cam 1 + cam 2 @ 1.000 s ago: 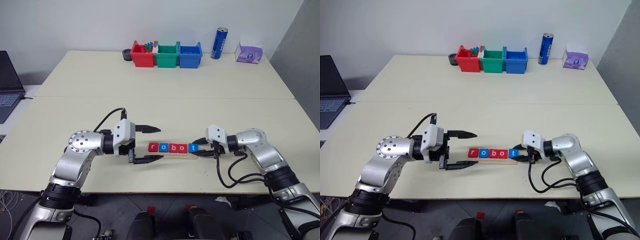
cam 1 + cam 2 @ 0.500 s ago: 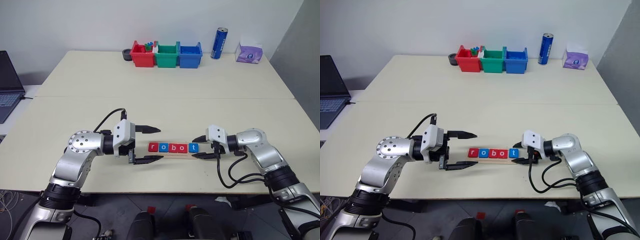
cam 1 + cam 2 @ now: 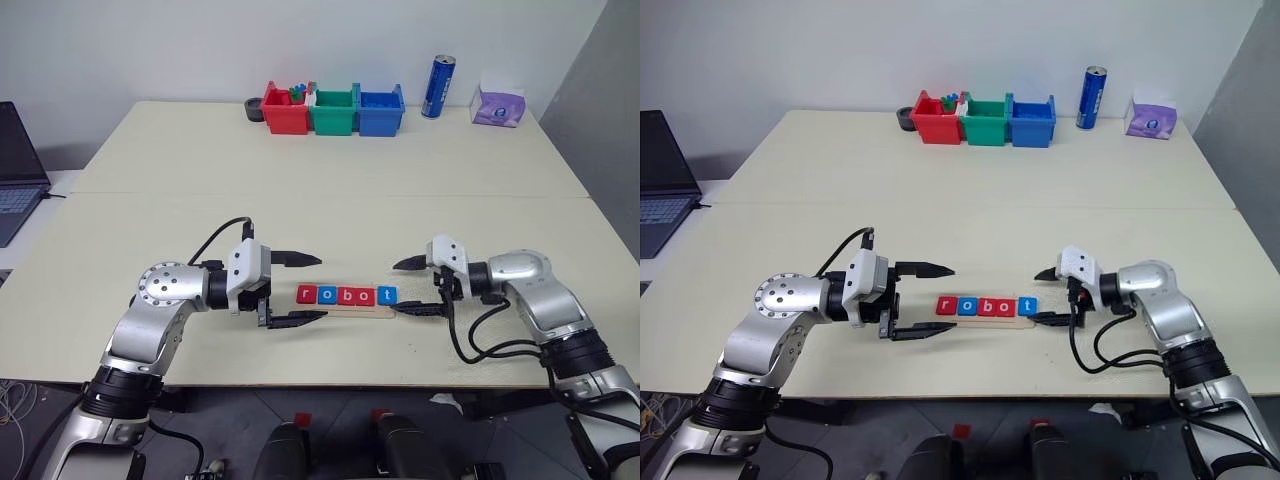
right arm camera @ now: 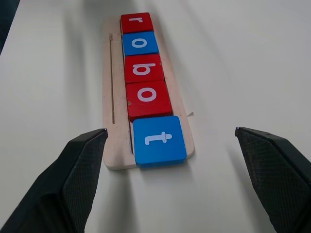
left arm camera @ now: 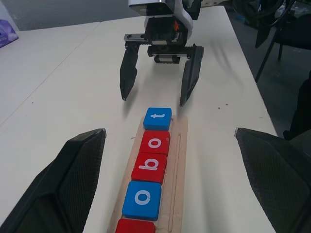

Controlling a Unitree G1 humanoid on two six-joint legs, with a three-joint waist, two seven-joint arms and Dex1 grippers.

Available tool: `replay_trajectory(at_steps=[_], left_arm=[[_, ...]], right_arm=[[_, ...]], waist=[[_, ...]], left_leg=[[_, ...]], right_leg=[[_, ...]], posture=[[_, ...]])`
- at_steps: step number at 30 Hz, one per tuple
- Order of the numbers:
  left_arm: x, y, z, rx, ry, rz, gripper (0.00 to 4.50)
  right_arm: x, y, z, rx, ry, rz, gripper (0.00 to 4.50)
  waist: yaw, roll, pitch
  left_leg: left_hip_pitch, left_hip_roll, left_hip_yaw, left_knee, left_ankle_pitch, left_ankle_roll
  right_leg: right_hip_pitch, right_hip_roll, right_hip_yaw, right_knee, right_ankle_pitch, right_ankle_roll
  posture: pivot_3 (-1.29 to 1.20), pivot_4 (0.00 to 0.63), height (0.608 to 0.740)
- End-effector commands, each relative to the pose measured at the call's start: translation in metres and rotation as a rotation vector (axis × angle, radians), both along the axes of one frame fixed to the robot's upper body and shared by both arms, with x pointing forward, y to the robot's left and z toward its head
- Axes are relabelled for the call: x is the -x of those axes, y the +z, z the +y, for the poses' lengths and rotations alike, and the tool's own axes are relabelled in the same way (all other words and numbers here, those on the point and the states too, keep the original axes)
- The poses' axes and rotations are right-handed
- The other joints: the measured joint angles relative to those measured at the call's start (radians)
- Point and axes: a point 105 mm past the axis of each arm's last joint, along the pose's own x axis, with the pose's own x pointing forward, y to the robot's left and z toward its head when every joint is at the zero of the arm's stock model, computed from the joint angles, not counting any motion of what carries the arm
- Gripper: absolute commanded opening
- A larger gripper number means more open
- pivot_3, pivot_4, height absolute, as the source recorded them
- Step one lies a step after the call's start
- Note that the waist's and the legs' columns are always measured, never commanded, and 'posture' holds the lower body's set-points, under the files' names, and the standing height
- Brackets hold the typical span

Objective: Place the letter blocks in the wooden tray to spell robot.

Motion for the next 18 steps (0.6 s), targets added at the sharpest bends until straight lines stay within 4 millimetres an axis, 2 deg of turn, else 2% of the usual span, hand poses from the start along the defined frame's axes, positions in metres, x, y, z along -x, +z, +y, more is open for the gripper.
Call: replay_trajectory(at_steps=[1, 6, 11, 12, 18], left_arm=[[0.000, 0.008, -0.003, 0.006, -0.020, -0.043, 4.50], [-0.001, 0.008, -0.003, 0.003, -0.023, -0.045, 4.50], [0.000, 0.009, -0.001, -0.004, -0.021, -0.044, 4.50], [0.001, 0.009, -0.001, -0.005, -0.020, -0.044, 4.50], [0.001, 0.009, 0.000, -0.007, -0.017, -0.043, 4.50]], right_arm=[[-0.005, 0.018, -0.004, -0.017, -0.002, -0.064, 3.86], [-0.016, 0.001, -0.012, 0.048, -0.043, -0.119, 2.09], [-0.019, -0.009, -0.013, 0.074, -0.041, -0.137, 0.21], [-0.019, -0.010, -0.014, 0.078, -0.040, -0.140, 0.01], [-0.018, -0.013, -0.013, 0.086, -0.025, -0.144, 0.01]], waist=[[0.000, 0.000, 0.000], [-0.001, 0.000, 0.000], [-0.001, 0.000, 0.000], [-0.001, 0.000, 0.000], [-0.001, 0.000, 0.000]], left_leg=[[0.000, 0.000, 0.000, 0.000, 0.000, 0.000], [0.000, 0.000, 0.000, 0.000, 0.000, 0.000], [0.000, 0.000, 0.001, 0.000, 0.000, 0.000], [0.000, 0.000, 0.001, 0.000, 0.000, 0.000], [0.000, 0.000, 0.000, 0.000, 0.000, 0.000]], right_leg=[[0.000, 0.000, 0.000, 0.000, 0.000, 0.000], [0.000, 0.000, 0.000, 0.000, 0.000, 0.001], [0.000, 0.000, 0.000, 0.000, 0.000, 0.000], [0.000, 0.000, 0.000, 0.000, 0.000, 0.000], [0.000, 0.000, 0.000, 0.000, 0.000, -0.001]], posture=[[0.00, 0.150, 0.740], [0.00, 0.150, 0.740], [0.00, 0.150, 0.740], [0.00, 0.150, 0.740], [0.00, 0.150, 0.740]])
